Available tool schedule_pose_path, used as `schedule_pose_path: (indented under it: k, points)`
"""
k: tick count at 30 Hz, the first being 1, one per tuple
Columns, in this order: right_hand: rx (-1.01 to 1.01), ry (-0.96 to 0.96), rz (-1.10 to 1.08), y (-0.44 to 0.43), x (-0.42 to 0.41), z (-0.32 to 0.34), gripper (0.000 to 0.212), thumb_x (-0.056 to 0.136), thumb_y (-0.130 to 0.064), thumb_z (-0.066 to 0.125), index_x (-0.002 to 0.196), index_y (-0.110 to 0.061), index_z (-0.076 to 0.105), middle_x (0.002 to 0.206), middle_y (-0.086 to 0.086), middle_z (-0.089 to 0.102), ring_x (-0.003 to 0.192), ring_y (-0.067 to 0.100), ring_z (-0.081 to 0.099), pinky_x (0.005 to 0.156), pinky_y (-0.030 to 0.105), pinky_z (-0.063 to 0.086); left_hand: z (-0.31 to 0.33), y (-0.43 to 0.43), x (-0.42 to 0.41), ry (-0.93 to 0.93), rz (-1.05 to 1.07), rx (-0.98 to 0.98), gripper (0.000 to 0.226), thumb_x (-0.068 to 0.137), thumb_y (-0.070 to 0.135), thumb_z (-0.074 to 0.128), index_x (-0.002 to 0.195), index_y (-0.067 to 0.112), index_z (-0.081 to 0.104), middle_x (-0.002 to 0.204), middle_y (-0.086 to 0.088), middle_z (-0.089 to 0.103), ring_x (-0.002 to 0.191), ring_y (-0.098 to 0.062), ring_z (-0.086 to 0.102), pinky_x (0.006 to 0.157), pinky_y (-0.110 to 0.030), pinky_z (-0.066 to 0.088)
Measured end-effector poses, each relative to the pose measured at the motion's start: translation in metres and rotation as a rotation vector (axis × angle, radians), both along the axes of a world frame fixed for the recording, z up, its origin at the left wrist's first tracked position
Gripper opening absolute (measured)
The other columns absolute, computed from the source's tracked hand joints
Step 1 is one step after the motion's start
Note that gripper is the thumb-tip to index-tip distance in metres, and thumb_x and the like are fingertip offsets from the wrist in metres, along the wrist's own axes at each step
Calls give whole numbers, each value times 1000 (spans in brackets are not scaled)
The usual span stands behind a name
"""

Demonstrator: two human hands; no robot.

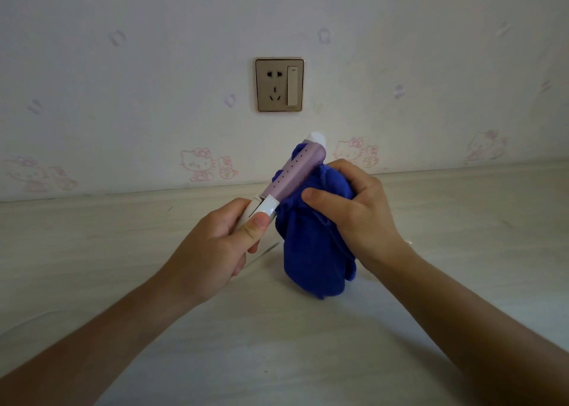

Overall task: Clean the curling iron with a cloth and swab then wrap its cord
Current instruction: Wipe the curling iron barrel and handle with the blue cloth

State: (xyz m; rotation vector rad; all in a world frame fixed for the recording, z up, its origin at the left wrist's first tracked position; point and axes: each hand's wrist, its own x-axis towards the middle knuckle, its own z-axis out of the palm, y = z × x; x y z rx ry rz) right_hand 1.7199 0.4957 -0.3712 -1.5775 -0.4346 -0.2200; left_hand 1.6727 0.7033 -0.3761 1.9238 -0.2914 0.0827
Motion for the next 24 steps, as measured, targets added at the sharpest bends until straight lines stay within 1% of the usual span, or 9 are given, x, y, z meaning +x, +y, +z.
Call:
schedule_pose_path:
  k: [4, 6, 8, 10, 15, 18, 20, 22, 24]
  points:
    - [38, -31, -71, -2, 1, 2, 29, 90, -15, 75, 92, -43, 72, 94, -13, 74, 88, 11, 73, 72, 22, 62, 2, -2, -1, -4, -9, -9, 29, 96, 50, 45, 89, 28, 62, 72, 6, 58, 50, -13, 43, 46, -25, 37]
    - [47, -18, -106, -4, 2, 3, 22, 90, -16, 75, 91, -38, 73, 89, -13, 73, 82, 10, 72, 68, 22, 61, 1, 0, -3, 14, -16, -8, 29, 96, 48, 44, 93, 26, 63, 73, 4, 58, 51, -15, 43, 46, -27, 36]
    - [96, 7, -144, -12, 6, 7, 17, 89, -14, 75, 86, -31, 73, 81, -11, 72, 72, 9, 69, 64, 23, 59, -1, 3, -4, 22, -25, 1, 25, 95, 48, 46, 86, 33, 64, 73, 2, 58, 50, -16, 42, 45, -27, 36]
    - [121, 7, -173, -21, 11, 11, 16, 89, -13, 75, 84, -27, 73, 81, -6, 71, 71, 12, 68, 64, 27, 59, -2, 4, -4, 25, -37, 6, 25, 95, 48, 47, 81, 35, 63, 73, 1, 57, 50, -16, 42, 45, -27, 35]
    - [135, 10, -166, -26, 13, 12, 6, 89, -14, 74, 91, -19, 75, 87, 4, 73, 76, 19, 70, 67, 33, 62, -4, 2, -5, 38, -44, 1, 34, 96, 48, 46, 92, 18, 60, 74, -1, 56, 50, -16, 41, 45, -29, 35]
    - [137, 38, -127, -26, 13, 13, 4, 90, -11, 74, 94, -11, 74, 92, 16, 71, 79, 25, 70, 74, 43, 63, -6, 3, -7, 37, -33, 0, 41, 95, 49, 46, 101, 11, 60, 73, 1, 55, 50, -17, 41, 45, -29, 35]
    - [112, 63, -49, -21, 9, 10, 4, 90, -11, 74, 93, -13, 74, 89, 14, 72, 77, 22, 70, 72, 40, 62, -6, 2, -7, 33, -19, -18, 40, 96, 49, 46, 104, 12, 61, 72, 2, 55, 50, -16, 41, 44, -28, 35]
    - [66, 98, 53, -10, 2, 5, 8, 88, -16, 75, 94, -20, 76, 88, 5, 75, 78, 20, 73, 70, 31, 61, -4, 2, -5, 13, -2, -47, 37, 102, 49, 49, 103, 14, 60, 72, 2, 55, 50, -15, 41, 44, -27, 35]
    - [24, 94, 98, -3, -2, 0, 9, 89, -17, 74, 96, -21, 78, 92, 6, 77, 83, 27, 74, 70, 31, 62, -2, 2, -5, -12, 7, -54, 34, 100, 46, 46, 101, 14, 59, 72, -1, 54, 49, -14, 39, 43, -25, 34]
